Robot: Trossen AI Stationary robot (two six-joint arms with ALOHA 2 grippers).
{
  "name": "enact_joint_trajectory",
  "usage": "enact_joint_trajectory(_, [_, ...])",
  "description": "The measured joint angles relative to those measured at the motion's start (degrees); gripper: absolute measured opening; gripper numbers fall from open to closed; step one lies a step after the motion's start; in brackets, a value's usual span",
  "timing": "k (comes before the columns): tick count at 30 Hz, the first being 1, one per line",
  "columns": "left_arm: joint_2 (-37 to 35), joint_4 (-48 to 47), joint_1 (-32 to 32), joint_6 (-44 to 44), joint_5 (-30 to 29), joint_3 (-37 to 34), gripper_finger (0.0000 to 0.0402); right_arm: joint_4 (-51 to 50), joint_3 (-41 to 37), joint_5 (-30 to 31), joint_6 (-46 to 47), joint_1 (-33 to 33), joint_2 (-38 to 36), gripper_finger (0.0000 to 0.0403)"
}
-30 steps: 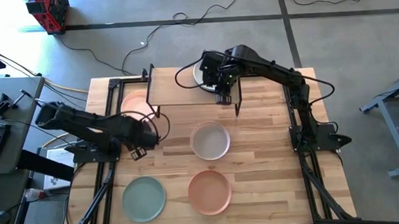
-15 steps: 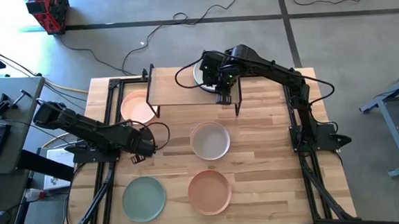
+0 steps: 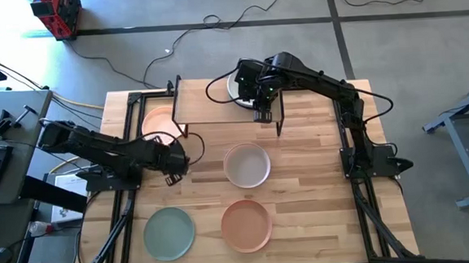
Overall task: Place and stack plates onto a shelf
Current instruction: Put the light red plate on the shelf
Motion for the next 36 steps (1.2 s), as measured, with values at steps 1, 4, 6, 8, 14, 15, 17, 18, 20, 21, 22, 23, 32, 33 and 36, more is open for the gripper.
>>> enact_joint_trajectory(1, [0.0, -0.1, 1.0, 0.3, 0.0, 0.0, 0.0106, 0.0, 0.0, 0.0, 0.0, 0.0, 0.0, 0.0114])
enact_joint_trajectory(4, [0.0, 0.4, 4.2, 1.6, -0.1, 0.0, 0.0106, 0.0, 0.0, 0.0, 0.0, 0.0, 0.0, 0.0114])
enact_joint_trajectory(6, [0.5, 1.2, 6.3, 2.4, -0.3, 0.0, 0.0106, 0.0, 0.0, 0.0, 0.0, 0.0, 0.0, 0.0114])
enact_joint_trajectory(8, [0.8, 1.3, 8.3, 3.5, -0.3, 0.0, 0.0106, 0.0, 0.0, 0.0, 0.0, 0.0, 0.0, 0.0114])
enact_joint_trajectory(14, [4.7, 1.4, 12.7, 6.3, -0.3, 0.0, 0.0106, 0.0, 0.0, 0.0, 0.3, -0.1, 0.0, 0.0114])
enact_joint_trajectory(15, [5.5, 1.4, 13.3, 7.1, -0.2, 0.0, 0.0106, 0.1, 0.0, 0.0, 0.9, -0.1, 0.0, 0.0114])
enact_joint_trajectory(17, [7.1, 1.4, 14.1, 8.0, -0.3, 0.0, 0.0106, 0.1, 0.0, 0.0, 2.0, -0.1, 0.0, 0.0114])
enact_joint_trajectory(18, [8.2, 1.4, 14.6, 8.5, -0.2, 0.0, 0.0106, 0.1, 0.0, 0.0, 2.7, -0.1, 0.0, 0.0114])
enact_joint_trajectory(20, [9.7, 1.3, 15.3, 9.8, -0.3, 0.0, 0.0106, 0.2, 0.0, 0.0, 4.3, -0.1, 0.0, 0.0114])
enact_joint_trajectory(21, [10.7, 1.3, 15.6, 10.3, -0.3, 0.0, 0.0106, 0.2, 0.0, 0.0, 5.2, -0.1, 0.0, 0.0114])
enact_joint_trajectory(22, [11.6, 1.3, 16.0, 10.6, -0.4, 0.0, 0.0106, 0.2, 0.0, 0.0, 6.2, -0.1, 0.0, 0.0114])
enact_joint_trajectory(23, [12.3, 1.2, 16.3, 10.8, -0.6, 0.0, 0.0106, 0.2, 0.0, 0.0, 7.3, -0.1, 0.0, 0.0114])
enact_joint_trajectory(32, [16.2, 1.0, 16.9, 13.0, -4.0, 0.0, 0.0106, 0.3, 0.0, 0.0, 16.6, -0.1, 0.0, 0.0114])
enact_joint_trajectory(33, [16.6, 1.0, 16.9, 13.0, -4.1, 0.0, 0.0106, 0.2, 0.0, 0.0, 17.6, -0.1, 0.0, 0.0114])
enact_joint_trajectory(36, [17.4, 1.0, 17.0, 12.9, -4.6, 0.0, 0.0106, 0.2, 0.0, 0.0, 20.3, 0.0, 0.0, 0.0114])
